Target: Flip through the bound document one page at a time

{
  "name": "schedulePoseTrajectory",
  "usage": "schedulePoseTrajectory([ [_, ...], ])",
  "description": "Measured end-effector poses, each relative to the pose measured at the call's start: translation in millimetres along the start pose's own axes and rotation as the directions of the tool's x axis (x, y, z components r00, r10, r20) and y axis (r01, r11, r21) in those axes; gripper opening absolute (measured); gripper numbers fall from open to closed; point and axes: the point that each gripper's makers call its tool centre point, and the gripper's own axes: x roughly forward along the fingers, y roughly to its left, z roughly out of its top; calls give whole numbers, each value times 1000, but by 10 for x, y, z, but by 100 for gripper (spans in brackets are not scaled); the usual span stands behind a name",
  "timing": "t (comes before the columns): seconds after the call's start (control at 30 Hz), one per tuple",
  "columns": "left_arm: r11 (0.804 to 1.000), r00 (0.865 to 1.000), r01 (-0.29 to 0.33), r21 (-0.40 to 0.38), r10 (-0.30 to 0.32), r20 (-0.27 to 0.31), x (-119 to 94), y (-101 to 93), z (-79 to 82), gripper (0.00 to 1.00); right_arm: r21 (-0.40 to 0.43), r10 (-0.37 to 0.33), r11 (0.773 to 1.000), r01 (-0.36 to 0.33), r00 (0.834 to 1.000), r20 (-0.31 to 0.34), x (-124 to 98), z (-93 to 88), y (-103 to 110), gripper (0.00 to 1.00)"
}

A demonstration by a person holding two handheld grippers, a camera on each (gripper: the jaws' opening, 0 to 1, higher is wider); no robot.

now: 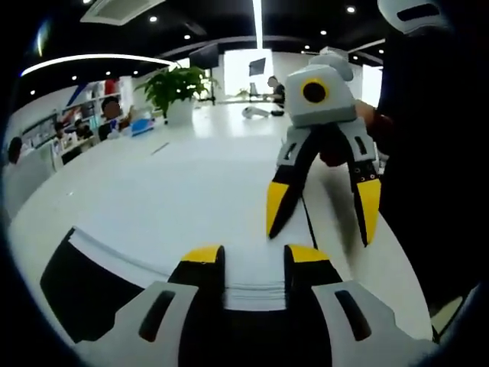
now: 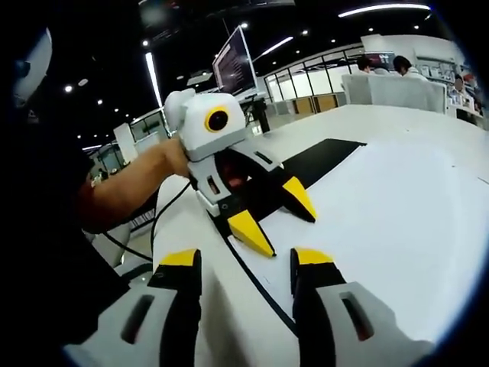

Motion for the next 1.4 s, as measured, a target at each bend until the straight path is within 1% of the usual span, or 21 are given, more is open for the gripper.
schedulePoseTrajectory([
  [0.03, 1000, 1000, -5, -4, 5, 3, -4, 1, -3, 33, -53, 19, 998, -21, 999, -35, -37, -44, 28, 45],
  [0.1, 1000, 1000, -14, -10, 14, 11, -10, 2, -6, 33, -98, 29, 994, -36, 997, -71, -101, -83, 54, 43],
  [0.13, 1000, 1000, -17, -10, 17, 14, -12, 3, -5, 33, -98, 33, 994, -40, 997, -71, -125, -77, 59, 42],
  [0.17, 1000, 1000, -19, -13, 19, 16, -12, 5, -3, 33, -104, 62, 992, -70, 995, -72, -179, -64, 85, 42],
  [0.23, 1000, 1000, -22, -18, 22, 21, -13, 9, -3, 33, -106, 107, 988, -111, 993, -45, -288, 4, 93, 41],
  [0.3, 999, 999, -29, -19, 29, 18, -13, 9, -2, 33, -125, 118, 985, -121, 993, -27, -404, 65, 37, 39],
  [0.37, 999, 999, -40, -19, 41, 14, -14, 7, -2, 33, -148, 118, 981, -121, 992, -34, -495, 81, -14, 37],
  [0.43, 998, 999, -51, -37, 51, 11, -15, 13, -6, 33, -195, 108, 973, -121, 991, -74, -608, 34, -111, 36],
  [0.47, 998, 998, -56, -43, 56, 3, -9, 13, 1, 33, -202, 109, 971, -126, 989, -96, -665, 4, -137, 36],
  [0.53, 997, 998, -61, -48, 61, -15, -5, 16, 3, 33, -205, 109, 970, -131, 987, -116, -730, -27, -176, 36],
  [0.6, 996, 997, -69, -55, 67, -39, -1, 19, 3, 33, -205, 108, 970, -130, 987, -116, -800, -31, -223, 35],
  [0.63, 996, 997, -72, -57, 70, -46, 0, 20, 2, 33, -204, 107, 971, -127, 989, -106, -824, -16, -244, 35],
  [0.7, 995, 996, -77, -61, 73, -56, -4, 22, -6, 33, -203, 108, 972, -117, 993, -52, -881, 65, -295, 35],
  [0.73, 995, 996, -79, -64, 75, -57, -5, 23, -9, 33, -206, 110, 972, -110, 994, -8, -919, 127, -329, 35],
  [0.8, 994, 995, -87, -69, 82, -65, 1, 23, -4, 33, -205, 110, 973, -102, 994, 27, -1002, 167, -395, 33],
  [0.87, 992, 993, -98, -75, 92, -76, 7, 22, 0, 33, -208, 102, 974, -92, 994, 40, -1077, 165, -472, 30],
  [1.0, 989, 990, -117, -86, 110, -88, 8, 26, -3, 33, -233, 55, 971, -50, 998, 16, -1163, 90, -639, 27],
  [1.07, 988, 989, -124, -89, 116, -92, 8, 30, -4, 33, -242, 53, 969, -48, 998, 15, -1186, 60, -678, 26],
  [1.27, 987, 987, -132, -87, 122, -103, 8, 30, -5, 33, -276, 40, 960, -36, 999, 9, -1156, 16, -691, 26],
  [1.33, 987, 987, -135, -89, 126, -102, 6, 30, -4, 33, -286, 27, 958, -29, 1000, -10, -1132, -25, -695, 26],
  [1.4, 986, 986, -142, -91, 133, -102, 7, 29, -3, 33, -279, 6, 960, -17, 999, -41, -1119, -83, -720, 26],
])
